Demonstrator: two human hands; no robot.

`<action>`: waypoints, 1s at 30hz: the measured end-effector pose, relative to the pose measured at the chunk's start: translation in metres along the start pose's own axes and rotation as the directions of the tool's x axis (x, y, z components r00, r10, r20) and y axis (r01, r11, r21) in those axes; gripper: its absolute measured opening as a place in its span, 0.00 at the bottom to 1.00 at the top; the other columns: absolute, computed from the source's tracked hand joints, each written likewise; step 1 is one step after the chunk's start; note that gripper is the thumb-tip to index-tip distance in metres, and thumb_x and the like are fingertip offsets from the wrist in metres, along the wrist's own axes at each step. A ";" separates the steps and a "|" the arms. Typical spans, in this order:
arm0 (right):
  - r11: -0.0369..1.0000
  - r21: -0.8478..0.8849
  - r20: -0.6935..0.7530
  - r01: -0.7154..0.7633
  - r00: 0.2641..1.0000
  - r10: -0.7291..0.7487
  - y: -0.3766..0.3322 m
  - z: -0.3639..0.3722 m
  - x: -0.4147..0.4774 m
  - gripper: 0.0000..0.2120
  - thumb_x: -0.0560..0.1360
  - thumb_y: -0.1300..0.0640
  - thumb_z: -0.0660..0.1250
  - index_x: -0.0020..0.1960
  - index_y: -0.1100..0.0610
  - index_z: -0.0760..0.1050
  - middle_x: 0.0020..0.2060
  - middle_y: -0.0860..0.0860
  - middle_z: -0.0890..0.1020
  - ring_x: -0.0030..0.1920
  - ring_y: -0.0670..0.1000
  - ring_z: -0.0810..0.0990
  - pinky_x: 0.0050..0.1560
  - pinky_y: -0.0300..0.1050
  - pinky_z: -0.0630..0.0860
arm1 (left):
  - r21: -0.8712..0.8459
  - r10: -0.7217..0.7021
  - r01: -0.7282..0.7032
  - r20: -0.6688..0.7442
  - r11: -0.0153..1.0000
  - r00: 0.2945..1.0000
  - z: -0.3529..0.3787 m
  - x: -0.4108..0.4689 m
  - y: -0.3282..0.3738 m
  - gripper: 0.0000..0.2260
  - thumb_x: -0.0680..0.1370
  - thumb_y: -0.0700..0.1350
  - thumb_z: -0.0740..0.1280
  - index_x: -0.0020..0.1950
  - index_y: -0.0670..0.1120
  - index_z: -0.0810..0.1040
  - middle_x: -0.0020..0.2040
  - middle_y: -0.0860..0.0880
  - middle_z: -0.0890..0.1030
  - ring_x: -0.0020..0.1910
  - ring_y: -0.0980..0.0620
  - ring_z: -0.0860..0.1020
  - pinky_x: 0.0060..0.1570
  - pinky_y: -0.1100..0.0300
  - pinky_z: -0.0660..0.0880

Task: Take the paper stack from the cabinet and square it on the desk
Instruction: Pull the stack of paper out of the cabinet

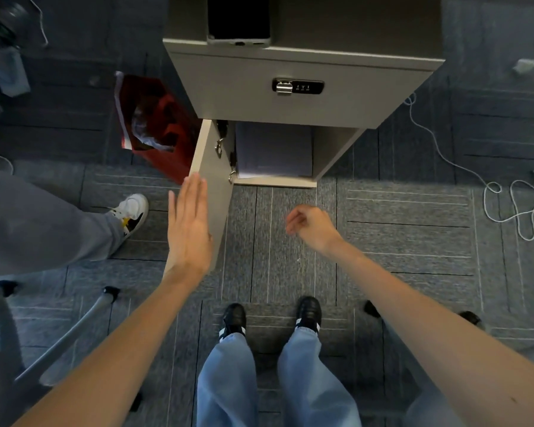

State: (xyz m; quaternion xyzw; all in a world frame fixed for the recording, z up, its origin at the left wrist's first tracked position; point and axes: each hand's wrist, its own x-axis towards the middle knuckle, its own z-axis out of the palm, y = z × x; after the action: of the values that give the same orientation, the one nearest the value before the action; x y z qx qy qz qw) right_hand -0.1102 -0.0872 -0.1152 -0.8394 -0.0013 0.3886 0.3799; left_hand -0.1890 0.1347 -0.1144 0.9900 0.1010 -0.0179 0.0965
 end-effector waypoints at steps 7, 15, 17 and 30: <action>0.999 -0.020 -0.106 0.026 0.994 -0.028 0.020 0.010 0.050 0.16 0.74 0.73 0.58 0.42 0.52 0.73 0.40 0.54 0.82 0.47 0.56 0.82 0.53 0.52 0.80 | -0.010 0.232 -0.233 0.099 0.973 0.968 0.033 0.042 0.024 0.34 0.65 0.26 0.67 0.71 0.42 0.70 0.74 0.44 0.68 0.74 0.45 0.66 0.75 0.47 0.58; 0.992 -0.045 -0.261 0.118 0.957 -0.125 0.069 0.012 0.167 0.14 0.72 0.70 0.56 0.39 0.54 0.74 0.36 0.55 0.81 0.40 0.57 0.82 0.46 0.54 0.81 | -0.053 0.357 -0.354 0.056 0.934 0.933 0.155 0.131 0.039 0.22 0.75 0.32 0.62 0.68 0.44 0.74 0.71 0.46 0.73 0.69 0.45 0.70 0.67 0.51 0.65; 0.990 -0.060 -0.288 0.126 0.947 -0.138 0.081 0.008 0.198 0.12 0.73 0.69 0.57 0.42 0.55 0.75 0.35 0.52 0.80 0.39 0.56 0.83 0.46 0.54 0.82 | -0.033 0.384 -0.383 0.035 0.923 0.923 0.182 0.153 0.036 0.20 0.77 0.34 0.61 0.68 0.45 0.73 0.71 0.47 0.73 0.69 0.46 0.70 0.65 0.52 0.65; 0.928 -0.367 -0.400 0.067 0.889 -0.222 0.155 -0.008 0.406 0.10 0.74 0.66 0.61 0.53 0.69 0.75 0.54 0.66 0.80 0.56 0.64 0.79 0.48 0.48 0.73 | -0.055 0.266 -0.265 0.017 0.963 0.964 0.344 0.278 0.009 0.18 0.79 0.38 0.57 0.68 0.44 0.72 0.70 0.44 0.71 0.68 0.43 0.69 0.64 0.52 0.66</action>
State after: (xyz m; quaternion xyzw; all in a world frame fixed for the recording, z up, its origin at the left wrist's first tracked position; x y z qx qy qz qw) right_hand 0.1329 -0.0812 -0.4754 -0.9553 -0.0477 0.1558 0.2468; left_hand 0.0790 0.1135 -0.4657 0.9915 -0.0334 -0.0141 0.1249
